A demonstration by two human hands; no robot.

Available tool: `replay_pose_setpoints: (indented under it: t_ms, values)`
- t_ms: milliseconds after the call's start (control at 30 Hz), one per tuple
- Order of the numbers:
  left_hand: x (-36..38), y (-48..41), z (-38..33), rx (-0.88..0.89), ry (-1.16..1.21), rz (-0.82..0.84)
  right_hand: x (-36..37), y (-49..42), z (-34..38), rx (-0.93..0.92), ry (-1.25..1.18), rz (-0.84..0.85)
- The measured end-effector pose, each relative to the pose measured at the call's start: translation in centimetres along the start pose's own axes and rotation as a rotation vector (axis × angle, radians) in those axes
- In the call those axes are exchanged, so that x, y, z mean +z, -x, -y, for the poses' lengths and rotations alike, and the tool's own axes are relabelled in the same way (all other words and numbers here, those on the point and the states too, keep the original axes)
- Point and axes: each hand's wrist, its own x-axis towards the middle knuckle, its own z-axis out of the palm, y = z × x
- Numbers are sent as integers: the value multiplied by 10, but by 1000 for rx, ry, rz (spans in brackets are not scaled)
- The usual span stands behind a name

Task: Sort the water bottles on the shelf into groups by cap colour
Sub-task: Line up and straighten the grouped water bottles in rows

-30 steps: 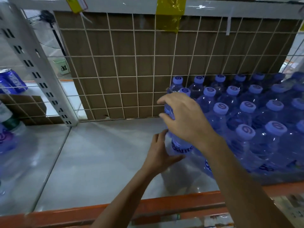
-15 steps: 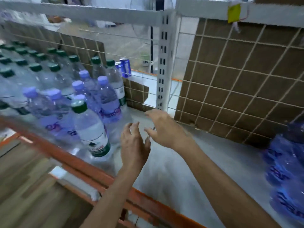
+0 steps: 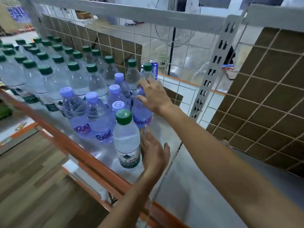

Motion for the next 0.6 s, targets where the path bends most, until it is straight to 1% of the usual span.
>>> replay_pose_setpoints:
  t_ms: [67, 200, 333, 400, 500, 600]
  values:
    - [1, 1, 3, -5, 21, 2, -7, 13, -8, 34, -33, -24]
    - [5, 1, 5, 26, 57, -3, -31, 52, -31, 119, -208, 6]
    - [10, 0, 2, 78, 106, 38, -69, 94, -40, 78, -243, 41]
    - [14, 8, -6, 175, 170, 142, -91, 120, -44, 65, -220, 71]
    - [25, 35, -30, 310, 336, 342, -125, 168, -55, 112, -198, 87]
    - [42, 67, -55, 383, 420, 502, -154, 217, -63, 179, -168, 89]
